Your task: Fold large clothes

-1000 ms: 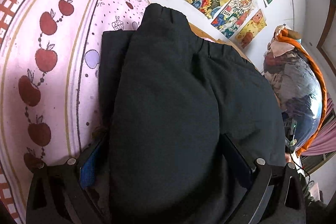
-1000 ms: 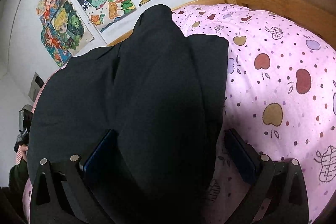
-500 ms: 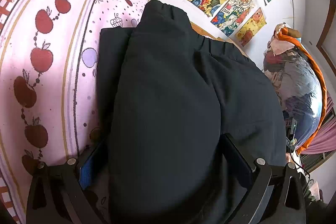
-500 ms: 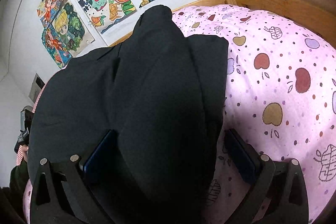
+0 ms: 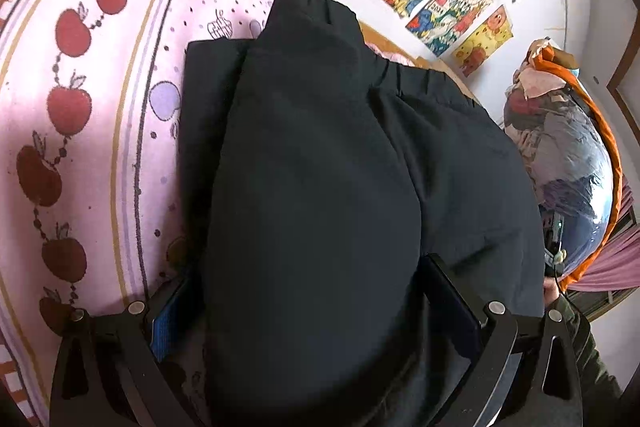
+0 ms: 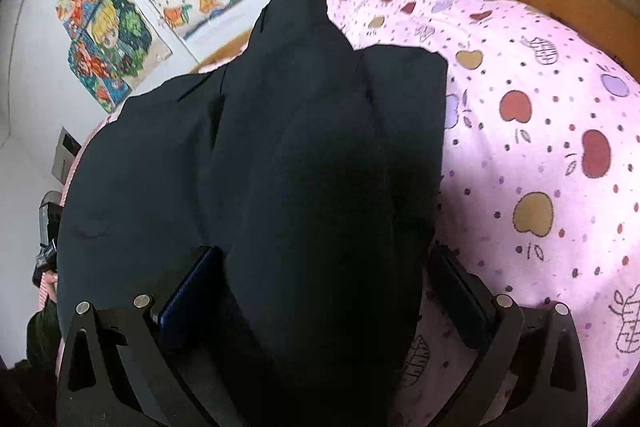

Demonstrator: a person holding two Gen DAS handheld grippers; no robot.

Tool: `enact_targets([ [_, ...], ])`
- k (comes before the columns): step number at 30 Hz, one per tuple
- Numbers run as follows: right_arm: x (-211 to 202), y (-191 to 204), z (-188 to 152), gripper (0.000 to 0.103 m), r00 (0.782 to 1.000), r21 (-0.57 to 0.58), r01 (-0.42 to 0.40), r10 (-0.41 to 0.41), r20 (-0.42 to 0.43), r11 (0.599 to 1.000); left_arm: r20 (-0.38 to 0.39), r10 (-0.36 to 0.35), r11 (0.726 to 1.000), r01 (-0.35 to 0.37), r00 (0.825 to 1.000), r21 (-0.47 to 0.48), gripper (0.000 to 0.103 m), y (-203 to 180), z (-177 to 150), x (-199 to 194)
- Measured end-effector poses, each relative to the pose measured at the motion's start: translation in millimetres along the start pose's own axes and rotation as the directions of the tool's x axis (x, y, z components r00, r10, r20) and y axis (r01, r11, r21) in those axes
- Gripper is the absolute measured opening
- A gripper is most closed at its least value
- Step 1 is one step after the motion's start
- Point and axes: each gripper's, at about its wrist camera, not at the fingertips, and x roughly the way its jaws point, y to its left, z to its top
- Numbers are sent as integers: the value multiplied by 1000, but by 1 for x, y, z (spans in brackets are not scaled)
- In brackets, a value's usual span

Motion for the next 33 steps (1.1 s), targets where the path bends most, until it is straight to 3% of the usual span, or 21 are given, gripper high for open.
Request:
enact_targets([
  [4,4,5,0,102,999,49,-29,31,-38,998,-43,5,999,-6,999,-40,101,-1,3,0],
  [9,12,8,-11,102,998,165,-13,23,-56,986,-75,61,993,-68,995,-95,92,-9,1,-1],
  [11,13,12,-14,102,998,170,-7,16,-54,985,-81,76,989,-86,994,-120,84,-12,0,0],
  [15,13,22,-19,82,999,173,-9,14,-30,985,-75,119,983,-128,990,-130,66,-26,-4,-3],
  [17,7,22,-22,72,1000,170,-6,8,-13,985,-73,147,982,-155,986,-106,51,-35,-5,-6],
  [20,-2,32,-26,50,1000,160,21,-22,4,987,-63,182,978,-188,981,-94,36,-49,-6,-16],
  [22,-13,33,-24,30,999,143,34,-37,21,989,-46,212,972,-216,976,-88,29,-60,-7,-23],
  [24,-28,41,-19,20,998,127,25,-32,57,992,-22,232,969,-233,972,-77,24,-72,-6,-31],
  [29,-74,75,-5,16,991,63,3,-12,134,998,17,160,984,-159,987,-79,19,-98,0,-71],
  [33,-103,102,-5,16,986,3,-9,9,166,1000,62,194,981,-193,979,-20,19,-123,-5,-112],
])
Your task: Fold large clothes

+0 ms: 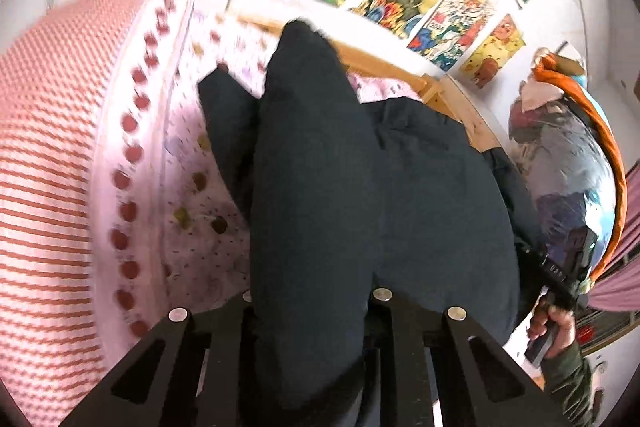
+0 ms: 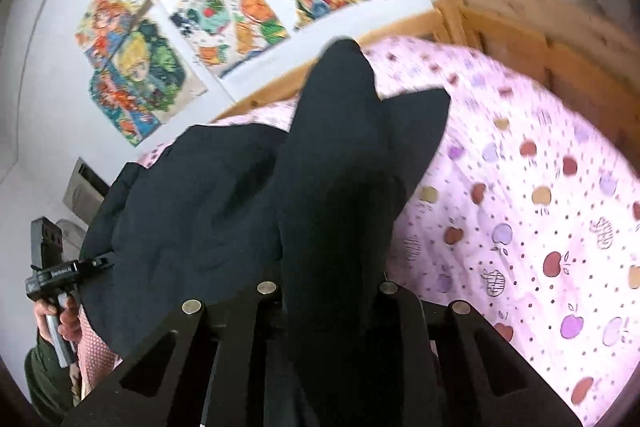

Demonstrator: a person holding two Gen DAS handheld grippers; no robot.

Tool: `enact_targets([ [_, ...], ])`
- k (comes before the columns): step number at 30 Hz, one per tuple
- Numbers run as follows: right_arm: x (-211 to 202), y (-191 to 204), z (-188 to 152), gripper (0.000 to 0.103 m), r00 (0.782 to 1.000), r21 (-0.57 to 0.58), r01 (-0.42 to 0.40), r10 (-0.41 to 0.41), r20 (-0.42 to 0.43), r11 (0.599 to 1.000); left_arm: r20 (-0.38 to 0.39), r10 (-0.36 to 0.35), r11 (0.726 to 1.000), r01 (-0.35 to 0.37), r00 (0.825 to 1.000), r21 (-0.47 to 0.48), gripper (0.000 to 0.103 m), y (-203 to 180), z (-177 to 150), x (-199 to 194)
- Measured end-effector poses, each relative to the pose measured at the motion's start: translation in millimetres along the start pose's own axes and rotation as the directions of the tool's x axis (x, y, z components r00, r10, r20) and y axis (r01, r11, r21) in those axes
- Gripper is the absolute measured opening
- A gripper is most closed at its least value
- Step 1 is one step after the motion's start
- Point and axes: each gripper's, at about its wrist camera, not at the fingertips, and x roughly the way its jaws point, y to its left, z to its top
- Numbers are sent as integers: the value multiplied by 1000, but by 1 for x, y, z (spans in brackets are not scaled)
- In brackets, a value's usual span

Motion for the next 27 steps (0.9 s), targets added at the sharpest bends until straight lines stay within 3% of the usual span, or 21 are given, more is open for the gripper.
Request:
enact_targets([
  [10,-66,53,-21,15,998,-134,-49,54,40,990,70,28,1000,-27,997,-14,19,4,-38,-75],
  [15,-62,47,-46,15,999,-112,-35,37,11,993,50,51,999,-51,997,-13,19,14,-67,-65],
  [21,-42,33,-80,16,998,-108,58,-59,-7,992,51,51,998,-49,997,-26,19,38,-95,-34],
  [27,-36,17,-92,21,995,-62,95,-96,-3,994,87,62,998,-63,994,1,29,45,-107,-32],
])
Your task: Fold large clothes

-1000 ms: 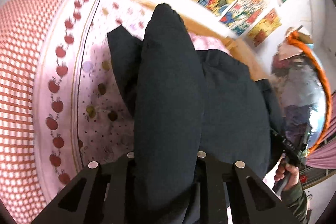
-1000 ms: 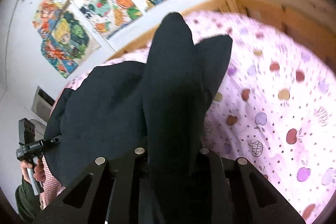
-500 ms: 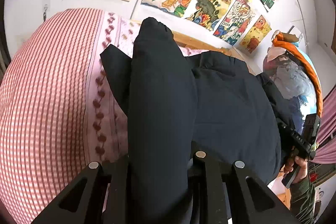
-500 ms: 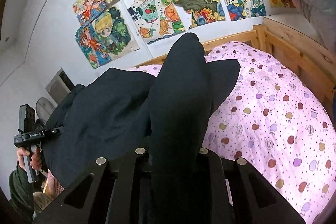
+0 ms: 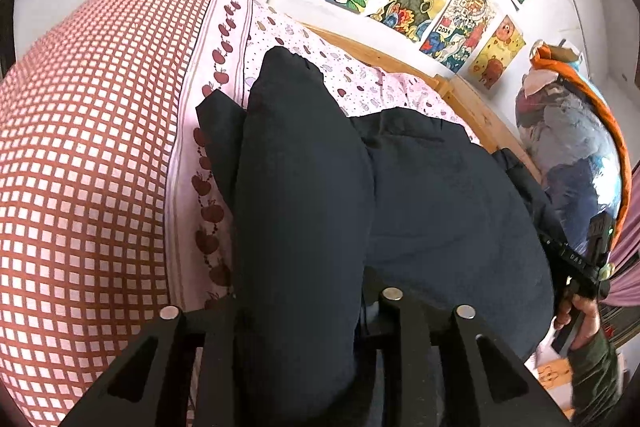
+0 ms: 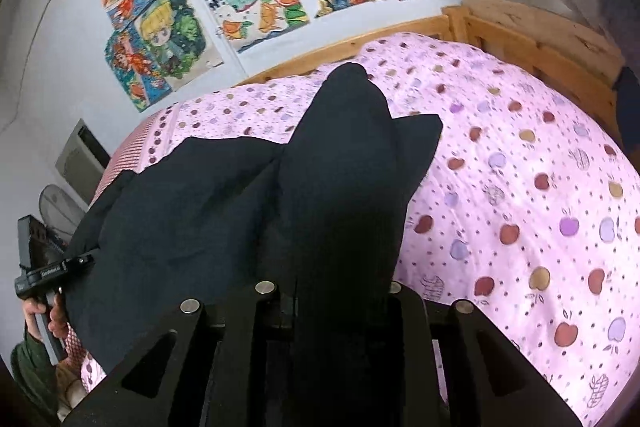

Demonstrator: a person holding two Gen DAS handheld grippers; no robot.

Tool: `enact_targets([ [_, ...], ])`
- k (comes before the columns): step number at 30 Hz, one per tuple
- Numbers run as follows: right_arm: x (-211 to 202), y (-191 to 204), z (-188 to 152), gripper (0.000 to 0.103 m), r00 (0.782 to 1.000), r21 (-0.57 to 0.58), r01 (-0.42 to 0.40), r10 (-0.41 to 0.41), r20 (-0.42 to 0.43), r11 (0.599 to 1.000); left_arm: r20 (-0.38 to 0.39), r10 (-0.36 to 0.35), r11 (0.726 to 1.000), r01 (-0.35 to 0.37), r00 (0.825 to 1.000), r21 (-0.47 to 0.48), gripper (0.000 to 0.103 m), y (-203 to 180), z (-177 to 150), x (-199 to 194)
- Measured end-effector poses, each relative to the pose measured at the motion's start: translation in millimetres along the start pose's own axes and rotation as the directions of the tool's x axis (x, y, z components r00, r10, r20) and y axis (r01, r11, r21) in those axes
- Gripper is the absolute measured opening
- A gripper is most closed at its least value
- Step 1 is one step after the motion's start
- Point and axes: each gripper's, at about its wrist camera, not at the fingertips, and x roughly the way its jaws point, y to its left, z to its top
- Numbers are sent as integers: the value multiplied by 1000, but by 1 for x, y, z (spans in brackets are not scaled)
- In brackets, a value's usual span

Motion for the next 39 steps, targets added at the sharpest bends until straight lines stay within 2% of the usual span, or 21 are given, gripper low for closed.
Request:
enact_targets([
  [2,1,0,-3,24,1000,-1,24,-24,0,1000,12,32,999,-33,999,20,35,-3,-2,0],
  [5,2,3,-7,34,998,-15,65,-65,3,998,30,72,997,-72,997,29,41,-7,-4,-1],
  [9,-5,9,-10,71,995,-41,94,-94,21,995,44,123,992,-124,991,25,47,-9,-7,-5],
  [10,-6,10,-11,75,995,-47,102,-101,26,994,45,131,991,-133,990,28,49,-10,-7,-6],
  [12,-10,11,-11,76,992,-63,123,-121,29,990,53,167,985,-169,984,31,67,-14,-10,-8],
  [13,-11,14,-12,77,991,-73,136,-134,31,988,62,180,983,-182,982,29,81,-14,-12,-10],
  [14,-13,15,-12,77,989,-82,144,-142,33,986,88,200,979,-203,976,25,91,-17,-14,-15],
  [16,-18,16,-11,81,987,-102,159,-156,42,982,138,229,972,-235,964,30,93,-21,-19,-25],
  [23,-49,31,-9,91,974,-127,207,-191,121,970,229,286,949,-309,931,71,102,-43,-27,-54],
  [27,-69,45,-10,92,965,-163,224,-196,175,961,270,261,950,-296,927,99,102,-61,-33,-72],
  [33,-104,81,-18,99,938,-248,256,-178,296,934,342,249,946,-303,906,117,103,-86,-41,-93],
  [39,-136,111,-25,101,924,-284,234,-122,363,930,397,229,948,-296,889,117,103,-100,-51,-118],
])
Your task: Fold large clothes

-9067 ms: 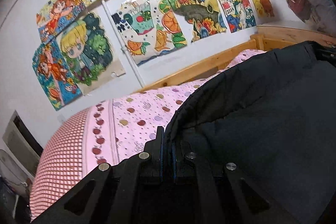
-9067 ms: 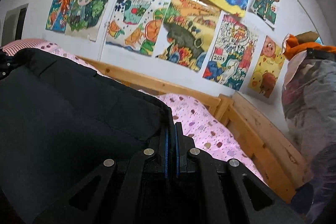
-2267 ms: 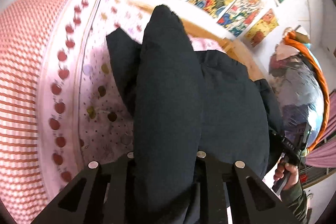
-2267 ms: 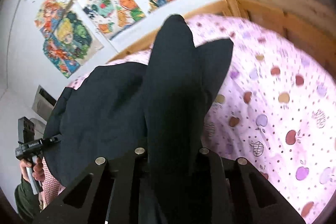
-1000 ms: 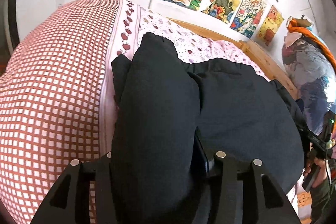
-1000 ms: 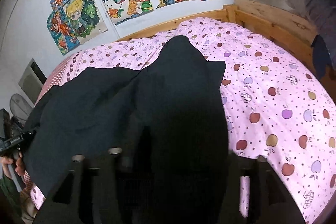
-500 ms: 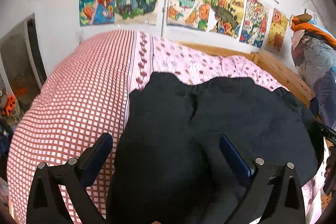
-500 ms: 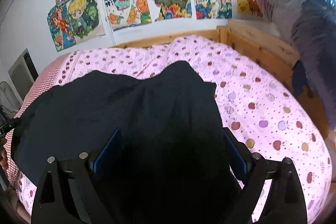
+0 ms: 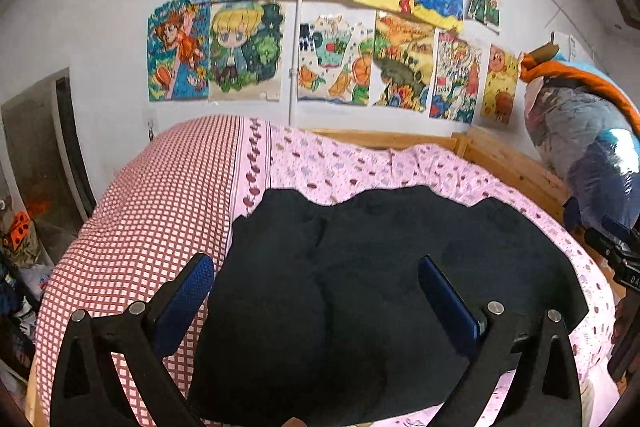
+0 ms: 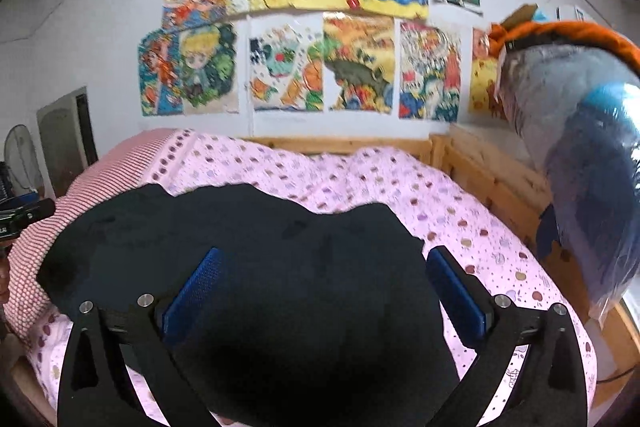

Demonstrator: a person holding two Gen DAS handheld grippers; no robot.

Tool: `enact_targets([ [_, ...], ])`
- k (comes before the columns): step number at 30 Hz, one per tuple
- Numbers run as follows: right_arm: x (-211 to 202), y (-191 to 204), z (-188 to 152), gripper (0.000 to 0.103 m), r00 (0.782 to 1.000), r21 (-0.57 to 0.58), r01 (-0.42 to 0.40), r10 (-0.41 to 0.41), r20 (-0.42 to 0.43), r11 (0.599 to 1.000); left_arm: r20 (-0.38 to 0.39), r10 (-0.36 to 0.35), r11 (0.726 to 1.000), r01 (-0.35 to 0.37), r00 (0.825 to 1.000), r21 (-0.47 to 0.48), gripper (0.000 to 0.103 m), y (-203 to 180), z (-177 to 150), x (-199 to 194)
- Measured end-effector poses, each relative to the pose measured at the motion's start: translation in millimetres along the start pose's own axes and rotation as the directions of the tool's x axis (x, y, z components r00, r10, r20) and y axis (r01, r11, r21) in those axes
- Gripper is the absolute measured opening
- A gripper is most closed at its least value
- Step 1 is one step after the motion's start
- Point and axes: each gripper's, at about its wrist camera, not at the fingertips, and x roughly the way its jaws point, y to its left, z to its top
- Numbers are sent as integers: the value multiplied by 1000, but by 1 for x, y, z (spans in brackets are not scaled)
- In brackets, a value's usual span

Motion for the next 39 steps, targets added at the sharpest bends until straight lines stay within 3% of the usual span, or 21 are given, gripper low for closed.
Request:
enact_targets([
  [14,-80,41,0,101,986,-2,-121,120,117,993,95,-43,998,38,995,53,103,-24,-4,-78],
  [22,-118,60,-14,101,977,-17,-136,137,166,991,106,-85,995,79,991,59,103,-32,-16,-113],
  [39,-168,70,-44,101,964,-12,-160,159,214,987,151,-59,994,45,987,98,103,-46,-51,-165],
])
